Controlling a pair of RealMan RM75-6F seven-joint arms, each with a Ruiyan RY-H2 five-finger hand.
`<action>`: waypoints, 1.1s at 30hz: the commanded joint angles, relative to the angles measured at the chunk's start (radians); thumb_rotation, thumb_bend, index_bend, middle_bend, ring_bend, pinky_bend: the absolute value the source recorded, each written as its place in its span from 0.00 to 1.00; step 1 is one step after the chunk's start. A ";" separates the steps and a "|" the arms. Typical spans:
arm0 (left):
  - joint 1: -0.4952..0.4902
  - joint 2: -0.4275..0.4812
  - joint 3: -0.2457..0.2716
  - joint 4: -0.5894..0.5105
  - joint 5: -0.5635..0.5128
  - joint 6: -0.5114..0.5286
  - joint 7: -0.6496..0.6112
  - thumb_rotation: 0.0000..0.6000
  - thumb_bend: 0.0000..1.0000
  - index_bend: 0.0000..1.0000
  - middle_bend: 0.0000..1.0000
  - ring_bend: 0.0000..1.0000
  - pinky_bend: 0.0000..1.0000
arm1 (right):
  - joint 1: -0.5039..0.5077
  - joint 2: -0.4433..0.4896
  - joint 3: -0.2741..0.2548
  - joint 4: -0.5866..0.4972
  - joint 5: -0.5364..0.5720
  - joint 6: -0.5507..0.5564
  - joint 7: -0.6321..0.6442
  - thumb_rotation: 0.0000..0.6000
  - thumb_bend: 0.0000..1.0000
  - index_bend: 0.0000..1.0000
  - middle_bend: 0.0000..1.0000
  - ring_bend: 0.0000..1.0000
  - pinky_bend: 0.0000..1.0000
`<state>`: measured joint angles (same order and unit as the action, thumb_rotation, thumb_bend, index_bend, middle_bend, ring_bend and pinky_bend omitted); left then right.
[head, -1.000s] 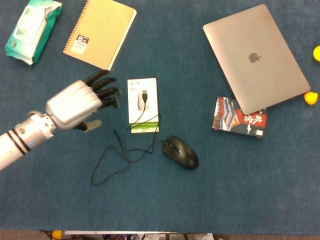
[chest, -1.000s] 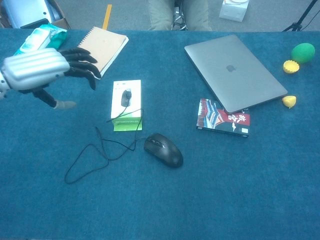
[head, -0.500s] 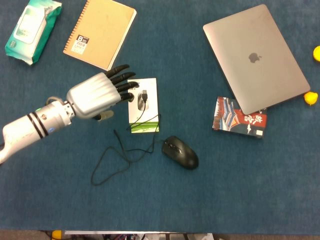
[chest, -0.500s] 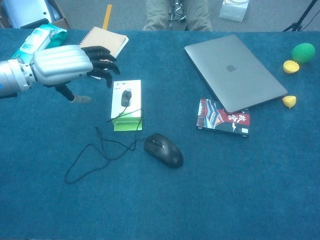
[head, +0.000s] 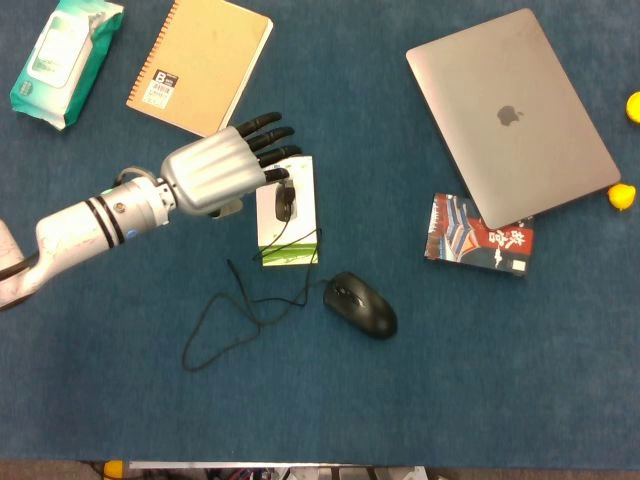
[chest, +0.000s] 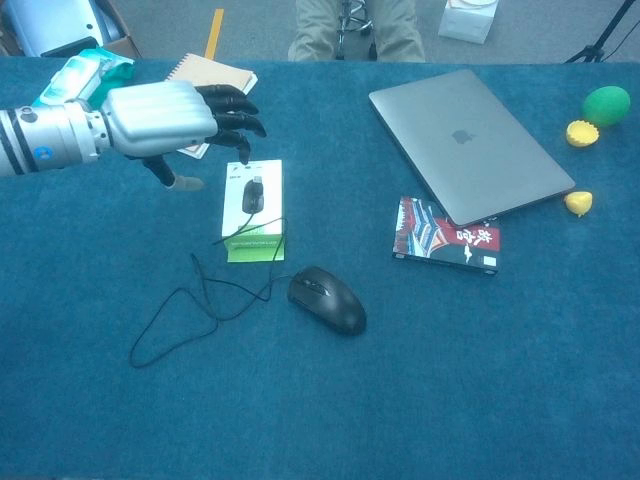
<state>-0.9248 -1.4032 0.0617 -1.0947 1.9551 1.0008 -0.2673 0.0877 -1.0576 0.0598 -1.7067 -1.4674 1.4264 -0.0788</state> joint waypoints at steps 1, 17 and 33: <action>-0.016 -0.018 0.005 0.020 -0.001 0.007 0.001 1.00 0.26 0.29 0.13 0.04 0.04 | 0.003 -0.001 0.001 0.000 0.004 -0.005 -0.003 1.00 0.38 0.55 0.45 0.34 0.48; -0.096 -0.096 0.035 0.085 -0.001 0.009 0.037 1.00 0.26 0.28 0.11 0.03 0.04 | 0.013 -0.004 0.007 0.004 0.022 -0.020 -0.010 1.00 0.38 0.55 0.45 0.34 0.48; -0.138 -0.160 0.098 0.217 0.015 0.015 0.059 1.00 0.26 0.34 0.11 0.03 0.04 | 0.017 -0.005 0.009 0.005 0.038 -0.029 -0.020 1.00 0.38 0.55 0.45 0.34 0.48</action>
<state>-1.0622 -1.5588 0.1542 -0.8840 1.9696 1.0141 -0.2106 0.1051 -1.0628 0.0686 -1.7021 -1.4292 1.3974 -0.0982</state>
